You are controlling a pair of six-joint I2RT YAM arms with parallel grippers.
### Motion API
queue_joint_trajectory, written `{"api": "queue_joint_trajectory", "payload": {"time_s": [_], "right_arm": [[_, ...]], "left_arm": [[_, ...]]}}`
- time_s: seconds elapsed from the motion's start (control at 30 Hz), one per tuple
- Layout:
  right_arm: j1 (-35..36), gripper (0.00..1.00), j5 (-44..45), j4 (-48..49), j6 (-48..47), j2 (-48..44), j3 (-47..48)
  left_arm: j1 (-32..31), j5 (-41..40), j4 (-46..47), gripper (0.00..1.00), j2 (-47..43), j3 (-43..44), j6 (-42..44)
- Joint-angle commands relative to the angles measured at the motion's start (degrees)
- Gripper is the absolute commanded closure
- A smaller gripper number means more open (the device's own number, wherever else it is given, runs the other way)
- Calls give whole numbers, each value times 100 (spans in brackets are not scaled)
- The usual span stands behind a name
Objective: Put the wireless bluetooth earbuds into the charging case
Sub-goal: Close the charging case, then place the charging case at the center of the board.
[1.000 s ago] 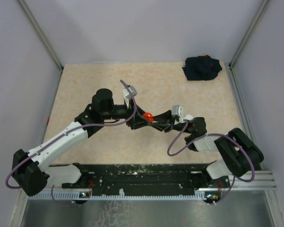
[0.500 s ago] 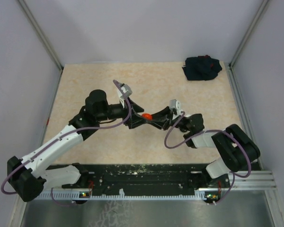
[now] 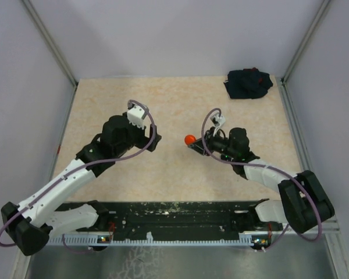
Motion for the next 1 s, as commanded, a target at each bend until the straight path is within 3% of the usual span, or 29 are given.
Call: {"api": "queue_joint_trajectory", "payload": {"time_s": [0.0, 0.23, 0.43, 0.67, 0.97], "right_arm": [[-440, 100, 497, -1972, 281, -462, 270], [-1138, 100, 1258, -3871, 412, -693, 483], [-1910, 100, 1233, -4262, 698, -154, 777], [-1967, 100, 1609, -4709, 570, 673, 1290], [-1969, 80, 1884, -5099, 468, 956, 1609]], "left_arm": [[32, -1236, -675, 9, -259, -114, 348], [112, -1738, -614, 3, -484, -517, 529], [322, -1540, -595, 3, -485, -661, 556], [600, -1209, -484, 2, -714, -811, 494], [1054, -566, -402, 2, -879, -897, 398]]}}
